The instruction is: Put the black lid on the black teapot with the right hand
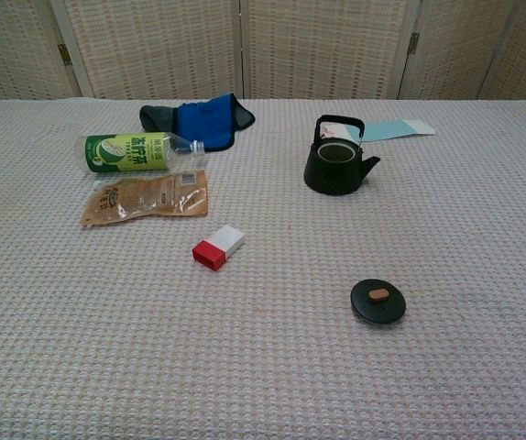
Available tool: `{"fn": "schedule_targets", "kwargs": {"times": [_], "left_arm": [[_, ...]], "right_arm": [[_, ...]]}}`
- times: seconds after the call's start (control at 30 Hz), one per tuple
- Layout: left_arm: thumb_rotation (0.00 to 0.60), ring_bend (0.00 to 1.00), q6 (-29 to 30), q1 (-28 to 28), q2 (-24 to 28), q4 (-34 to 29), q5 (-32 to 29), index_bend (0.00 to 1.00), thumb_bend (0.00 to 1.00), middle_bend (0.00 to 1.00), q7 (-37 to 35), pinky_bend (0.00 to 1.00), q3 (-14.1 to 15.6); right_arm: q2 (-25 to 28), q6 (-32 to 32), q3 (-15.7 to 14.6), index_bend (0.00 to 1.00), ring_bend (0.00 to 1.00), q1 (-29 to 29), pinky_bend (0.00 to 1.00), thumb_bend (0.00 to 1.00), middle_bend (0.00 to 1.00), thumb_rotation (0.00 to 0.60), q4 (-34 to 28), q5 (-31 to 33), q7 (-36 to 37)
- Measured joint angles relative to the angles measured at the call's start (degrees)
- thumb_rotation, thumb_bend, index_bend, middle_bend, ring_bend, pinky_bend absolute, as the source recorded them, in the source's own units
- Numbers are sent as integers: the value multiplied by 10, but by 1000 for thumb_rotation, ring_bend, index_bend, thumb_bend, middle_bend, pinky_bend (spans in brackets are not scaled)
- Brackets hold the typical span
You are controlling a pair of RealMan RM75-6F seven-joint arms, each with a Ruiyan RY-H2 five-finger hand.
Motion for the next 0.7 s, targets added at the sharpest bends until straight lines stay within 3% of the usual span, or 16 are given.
{"fn": "schedule_targets", "kwargs": {"times": [0.3, 0.37, 0.43, 0.5, 0.7], "left_arm": [[600, 163, 2, 0, -4, -1, 6, 292, 339, 181, 4, 47, 1], [600, 163, 4, 1, -4, -3, 7, 293, 339, 181, 5, 47, 1], [600, 163, 6, 2, -4, -4, 6, 297, 339, 181, 7, 47, -1], [600, 162, 6, 2, -5, -5, 6, 299, 339, 181, 10, 47, -1], [600, 163, 6, 2, -6, -9, 8, 300, 339, 181, 13, 47, 0]], "right_arm": [[-1, -2, -2, 329, 332, 2, 171, 272, 284, 600, 5, -3, 3], [-2, -1, -1, 329, 360, 2, 231, 272, 284, 600, 5, -2, 2], [-6, -2, 0, 329, 449, 2, 376, 272, 284, 600, 4, 0, -1], [-9, -7, -2, 329, 517, 4, 461, 272, 284, 600, 3, 0, -3], [-10, -42, -8, 311, 685, 21, 655, 272, 284, 600, -11, -7, -26]]}}
